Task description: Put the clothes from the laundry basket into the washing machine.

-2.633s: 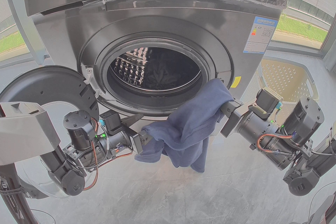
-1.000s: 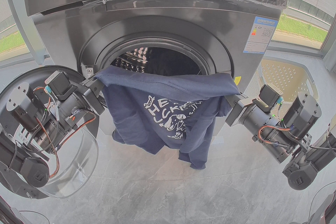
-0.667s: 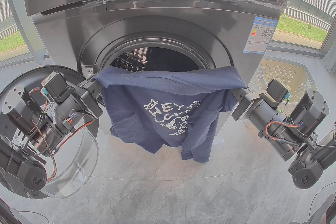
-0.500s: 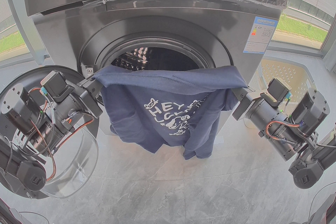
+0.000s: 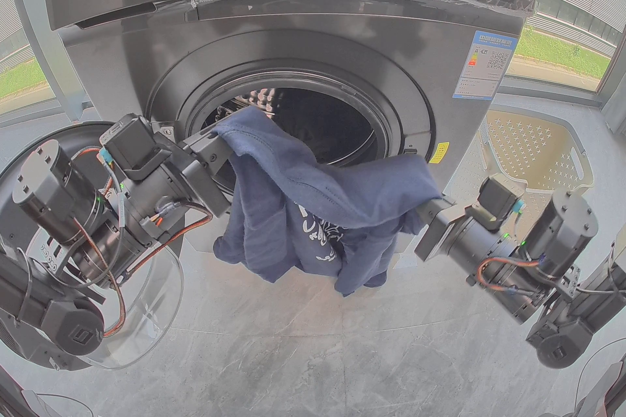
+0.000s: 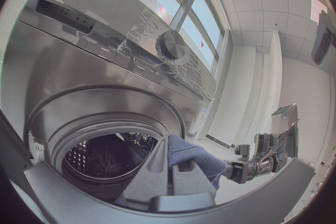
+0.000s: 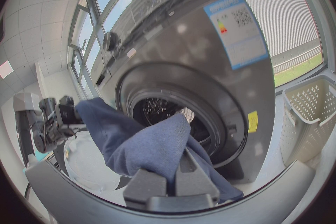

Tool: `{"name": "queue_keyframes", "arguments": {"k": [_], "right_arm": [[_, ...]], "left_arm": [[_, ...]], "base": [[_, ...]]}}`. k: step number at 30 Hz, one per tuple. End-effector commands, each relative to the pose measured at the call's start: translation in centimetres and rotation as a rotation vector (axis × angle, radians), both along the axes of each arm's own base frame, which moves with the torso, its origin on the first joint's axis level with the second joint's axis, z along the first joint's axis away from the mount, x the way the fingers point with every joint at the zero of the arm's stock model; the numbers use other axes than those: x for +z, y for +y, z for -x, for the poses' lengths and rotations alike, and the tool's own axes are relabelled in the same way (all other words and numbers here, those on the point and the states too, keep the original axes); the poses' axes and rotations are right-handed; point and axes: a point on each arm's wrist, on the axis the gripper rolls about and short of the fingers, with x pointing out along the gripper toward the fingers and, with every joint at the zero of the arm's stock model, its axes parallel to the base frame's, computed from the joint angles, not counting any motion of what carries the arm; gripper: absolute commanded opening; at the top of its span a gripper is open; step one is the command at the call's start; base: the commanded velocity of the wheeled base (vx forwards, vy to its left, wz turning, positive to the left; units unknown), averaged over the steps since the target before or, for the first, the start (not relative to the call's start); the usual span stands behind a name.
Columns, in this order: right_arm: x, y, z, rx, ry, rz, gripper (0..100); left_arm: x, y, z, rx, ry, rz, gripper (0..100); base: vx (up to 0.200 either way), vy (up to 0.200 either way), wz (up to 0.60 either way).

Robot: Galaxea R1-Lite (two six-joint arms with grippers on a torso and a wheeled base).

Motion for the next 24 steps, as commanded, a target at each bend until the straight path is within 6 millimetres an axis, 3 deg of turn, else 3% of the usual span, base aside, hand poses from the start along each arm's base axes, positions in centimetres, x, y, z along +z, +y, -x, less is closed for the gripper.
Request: {"name": "queue_keyframes", "arguments": {"k": [1, 5, 7, 10, 18, 21, 24], "right_arm": [[-3.8, 2.5, 0.5, 0.075, 0.103, 0.089, 100], [-5.2, 3.3, 1.1, 0.110, 0.146, 0.133, 100], [-8.7, 4.0, 2.4, 0.153, 0.240, 0.234, 100], [-11.5, 4.4, 3.5, 0.191, 0.318, 0.319, 100], [-14.0, 5.1, 4.5, 0.229, 0.382, 0.386, 100], [-13.9, 5.2, 4.2, 0.226, 0.376, 0.380, 100], [-13.1, 6.1, 2.8, 0.207, 0.330, 0.328, 100]], "left_arm": [[-0.7, -0.9, -1.1, -0.022, 0.020, -0.018, 0], [-1.1, -1.0, -1.3, -0.020, 0.032, -0.025, 0], [-1.4, -1.1, -1.7, -0.015, 0.039, -0.026, 0], [-1.4, -1.0, -1.9, -0.007, 0.037, -0.021, 0], [-0.5, -1.0, -1.8, 0.002, 0.008, 0.000, 0], [-0.4, -1.2, -1.7, -0.002, 0.007, 0.003, 0], [-0.4, -1.3, -1.5, -0.006, 0.003, 0.004, 0]], "base": [[0.000, 0.000, 0.00], [0.000, 0.000, 0.00], [0.000, 0.000, 0.00], [0.000, 0.000, 0.00], [0.000, 0.000, 0.00], [0.000, 0.000, 0.00], [0.000, 0.000, 0.00]]}}
